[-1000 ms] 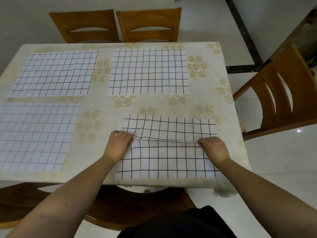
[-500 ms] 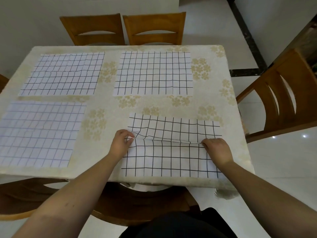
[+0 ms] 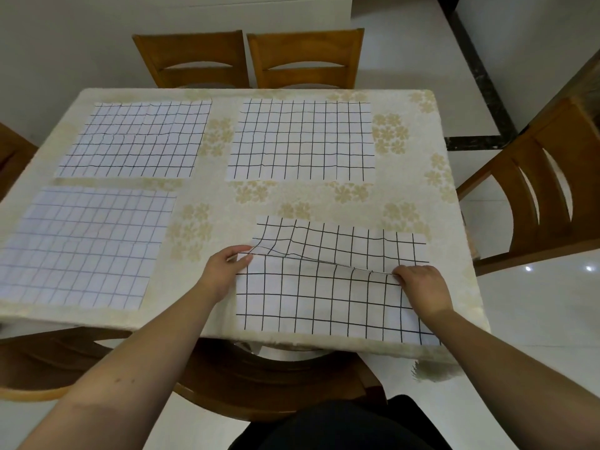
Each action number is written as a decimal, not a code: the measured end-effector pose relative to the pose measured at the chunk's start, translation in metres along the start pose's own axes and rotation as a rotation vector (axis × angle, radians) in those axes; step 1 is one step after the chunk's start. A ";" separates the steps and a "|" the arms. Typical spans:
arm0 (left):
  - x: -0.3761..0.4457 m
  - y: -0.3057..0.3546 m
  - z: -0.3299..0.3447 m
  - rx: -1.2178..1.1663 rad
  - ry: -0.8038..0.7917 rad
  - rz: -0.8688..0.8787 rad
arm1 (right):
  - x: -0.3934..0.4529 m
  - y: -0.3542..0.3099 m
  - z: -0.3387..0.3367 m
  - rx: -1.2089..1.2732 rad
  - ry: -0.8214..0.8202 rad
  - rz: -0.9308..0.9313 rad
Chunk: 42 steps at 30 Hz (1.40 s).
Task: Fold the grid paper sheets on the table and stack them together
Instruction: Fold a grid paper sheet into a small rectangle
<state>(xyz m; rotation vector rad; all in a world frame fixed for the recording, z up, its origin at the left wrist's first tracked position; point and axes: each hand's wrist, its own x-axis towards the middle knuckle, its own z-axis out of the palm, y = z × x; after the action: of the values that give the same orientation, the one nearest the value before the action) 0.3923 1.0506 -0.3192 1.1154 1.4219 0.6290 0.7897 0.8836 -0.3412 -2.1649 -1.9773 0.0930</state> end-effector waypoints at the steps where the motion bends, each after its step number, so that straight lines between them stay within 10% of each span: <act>1: -0.001 0.001 0.001 -0.020 0.008 -0.016 | -0.001 -0.001 -0.001 0.001 0.003 -0.003; 11: 0.003 -0.002 -0.010 -0.065 0.035 -0.085 | 0.000 -0.006 -0.005 -0.010 0.007 0.019; 42: 0.011 0.078 -0.035 0.592 0.091 0.470 | 0.046 0.009 -0.069 0.030 0.163 -0.022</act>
<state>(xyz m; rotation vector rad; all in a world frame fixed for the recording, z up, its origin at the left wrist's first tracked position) 0.3815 1.0994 -0.2493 1.9460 1.4743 0.6012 0.8162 0.9211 -0.2712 -2.0604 -1.8967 -0.0543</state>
